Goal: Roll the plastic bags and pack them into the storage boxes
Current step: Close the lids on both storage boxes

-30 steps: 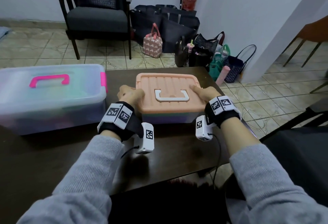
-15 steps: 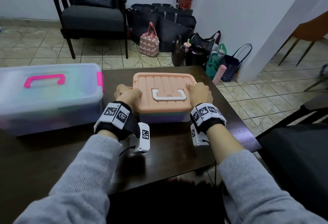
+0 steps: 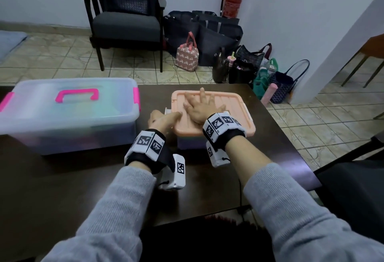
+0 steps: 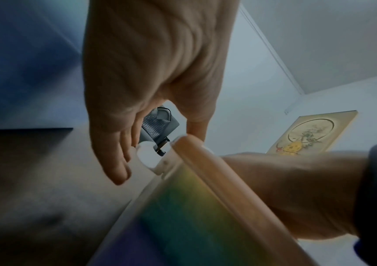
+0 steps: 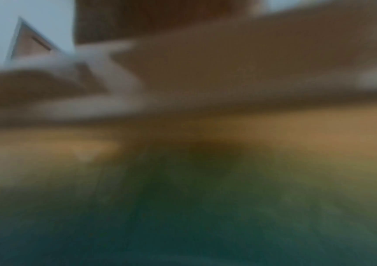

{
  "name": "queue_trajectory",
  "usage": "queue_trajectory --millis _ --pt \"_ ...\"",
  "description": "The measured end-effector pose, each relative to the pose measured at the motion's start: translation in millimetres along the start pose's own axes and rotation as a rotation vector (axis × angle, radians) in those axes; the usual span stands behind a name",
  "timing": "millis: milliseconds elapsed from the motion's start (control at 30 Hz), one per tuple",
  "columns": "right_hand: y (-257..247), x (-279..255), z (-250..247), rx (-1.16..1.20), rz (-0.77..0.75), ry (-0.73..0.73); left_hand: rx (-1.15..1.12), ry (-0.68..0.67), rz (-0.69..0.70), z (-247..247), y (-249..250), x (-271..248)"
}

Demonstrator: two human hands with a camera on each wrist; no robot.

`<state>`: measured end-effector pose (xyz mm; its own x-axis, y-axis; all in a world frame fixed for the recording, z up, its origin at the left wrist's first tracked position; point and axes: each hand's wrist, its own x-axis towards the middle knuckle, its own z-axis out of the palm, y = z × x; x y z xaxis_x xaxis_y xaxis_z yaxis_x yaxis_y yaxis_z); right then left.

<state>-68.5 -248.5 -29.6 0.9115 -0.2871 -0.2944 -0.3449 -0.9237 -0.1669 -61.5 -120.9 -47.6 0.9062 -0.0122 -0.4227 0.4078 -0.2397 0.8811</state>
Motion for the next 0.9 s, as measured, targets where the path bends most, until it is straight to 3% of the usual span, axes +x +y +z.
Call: queue_trajectory --millis 133,233,400,533,900 --pt "-1 -1 7 -0.020 0.019 0.021 -0.073 0.001 -0.015 13 -28 50" --pt "-3 -2 12 -0.023 0.022 0.071 -0.079 0.004 0.006 14 -32 58" --pt "-3 -4 15 -0.018 0.016 0.113 -0.010 0.035 0.071 -6 2 -14" --pt "-3 -5 16 -0.002 0.011 0.129 0.058 0.104 0.218 -6 3 -20" --pt "-2 -5 17 0.009 -0.007 0.149 0.374 0.137 0.374 5 6 -21"
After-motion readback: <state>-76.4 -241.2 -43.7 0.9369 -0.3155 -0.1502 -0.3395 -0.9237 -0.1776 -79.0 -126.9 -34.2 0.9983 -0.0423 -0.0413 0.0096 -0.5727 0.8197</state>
